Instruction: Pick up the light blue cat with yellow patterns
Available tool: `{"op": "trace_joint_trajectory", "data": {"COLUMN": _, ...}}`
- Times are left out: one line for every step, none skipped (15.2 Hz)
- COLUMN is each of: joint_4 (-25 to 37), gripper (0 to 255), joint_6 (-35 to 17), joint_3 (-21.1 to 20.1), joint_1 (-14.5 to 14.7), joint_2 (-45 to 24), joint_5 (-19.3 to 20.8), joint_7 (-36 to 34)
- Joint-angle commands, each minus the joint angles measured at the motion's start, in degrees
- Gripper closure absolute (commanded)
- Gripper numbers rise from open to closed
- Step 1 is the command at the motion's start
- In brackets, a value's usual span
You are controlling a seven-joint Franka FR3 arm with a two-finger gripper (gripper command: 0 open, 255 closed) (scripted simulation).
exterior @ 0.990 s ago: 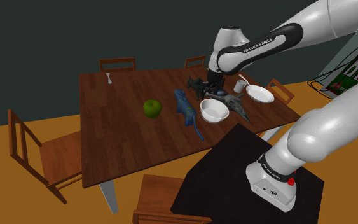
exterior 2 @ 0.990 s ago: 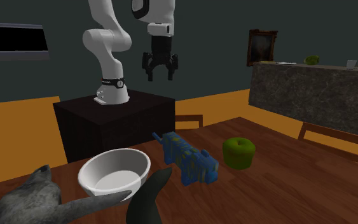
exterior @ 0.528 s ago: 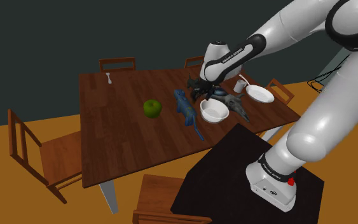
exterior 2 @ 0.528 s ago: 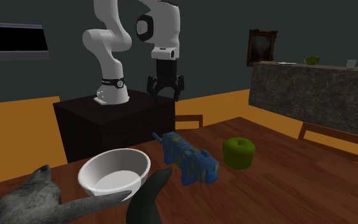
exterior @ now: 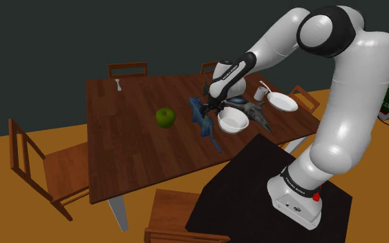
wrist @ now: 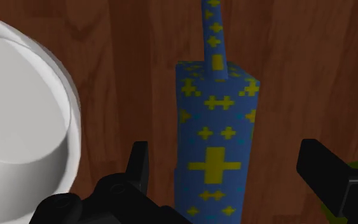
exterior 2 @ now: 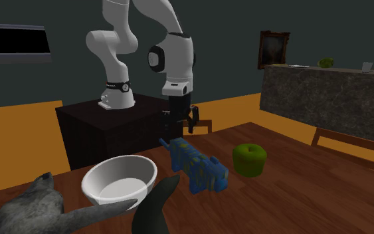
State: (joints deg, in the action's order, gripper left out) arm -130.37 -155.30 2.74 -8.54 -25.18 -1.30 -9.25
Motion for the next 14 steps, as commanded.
{"op": "trace_joint_trajectory", "data": {"joint_4": 3.0, "gripper": 0, "joint_6": -1.43, "joint_3": -0.52, "joint_1": -0.66, "joint_2": -4.37, "joint_5": -1.07, "joint_7": 0.08}}
{"op": "trace_joint_trajectory", "data": {"joint_4": 3.18, "gripper": 0, "joint_6": -1.49, "joint_3": -0.55, "joint_1": -0.71, "joint_2": -4.6, "joint_5": -1.11, "joint_7": 0.09}}
{"op": "trace_joint_trajectory", "data": {"joint_4": 3.4, "gripper": 0, "joint_6": -2.04, "joint_3": -0.61, "joint_1": -0.76, "joint_2": -5.38, "joint_5": -1.15, "joint_7": 0.12}}
{"op": "trace_joint_trajectory", "data": {"joint_4": 3.63, "gripper": 0, "joint_6": -2.59, "joint_3": -0.67, "joint_1": -0.8, "joint_2": -6.15, "joint_5": -1.2, "joint_7": 0.16}}
{"op": "trace_joint_trajectory", "data": {"joint_4": 3.87, "gripper": 0, "joint_6": -3.13, "joint_3": -0.72, "joint_1": -0.85, "joint_2": -6.93, "joint_5": -1.24, "joint_7": 0.19}}
{"op": "trace_joint_trajectory", "data": {"joint_4": 4.13, "gripper": 0, "joint_6": -3.66, "joint_3": -0.78, "joint_1": -0.89, "joint_2": -7.72, "joint_5": -1.29, "joint_7": 0.22}}
{"op": "trace_joint_trajectory", "data": {"joint_4": 4.39, "gripper": 0, "joint_6": -4.19, "joint_3": -0.83, "joint_1": -0.93, "joint_2": -8.51, "joint_5": -1.33, "joint_7": 0.25}}
{"op": "trace_joint_trajectory", "data": {"joint_4": 4.67, "gripper": 0, "joint_6": -4.7, "joint_3": -0.88, "joint_1": -0.98, "joint_2": -9.3, "joint_5": -1.37, "joint_7": 0.28}}
{"op": "trace_joint_trajectory", "data": {"joint_4": 5.14, "gripper": 0, "joint_6": -5.49, "joint_3": -0.97, "joint_1": -1.04, "joint_2": -10.56, "joint_5": -1.43, "joint_7": 0.33}}
{"op": "trace_joint_trajectory", "data": {"joint_4": 5.13, "gripper": 0, "joint_6": -5.5, "joint_3": -0.97, "joint_1": -1.05, "joint_2": -10.56, "joint_5": -1.43, "joint_7": 0.32}}
{"op": "trace_joint_trajectory", "data": {"joint_4": 5.14, "gripper": 0, "joint_6": -5.49, "joint_3": -0.97, "joint_1": -1.05, "joint_2": -10.56, "joint_5": -1.42, "joint_7": 0.32}}
{"op": "trace_joint_trajectory", "data": {"joint_4": 5.03, "gripper": 255, "joint_6": -5.49, "joint_3": -0.97, "joint_1": -1.09, "joint_2": -10.45, "joint_5": -1.42, "joint_7": 0.37}}
{"op": "trace_joint_trajectory", "data": {"joint_4": 5.02, "gripper": 255, "joint_6": -5.49, "joint_3": -0.96, "joint_1": -1.11, "joint_2": -10.43, "joint_5": -1.42, "joint_7": 0.39}}
{"op": "trace_joint_trajectory", "data": {"joint_4": 5.02, "gripper": 255, "joint_6": -5.5, "joint_3": -0.96, "joint_1": -1.1, "joint_2": -10.45, "joint_5": -1.42, "joint_7": 0.38}}
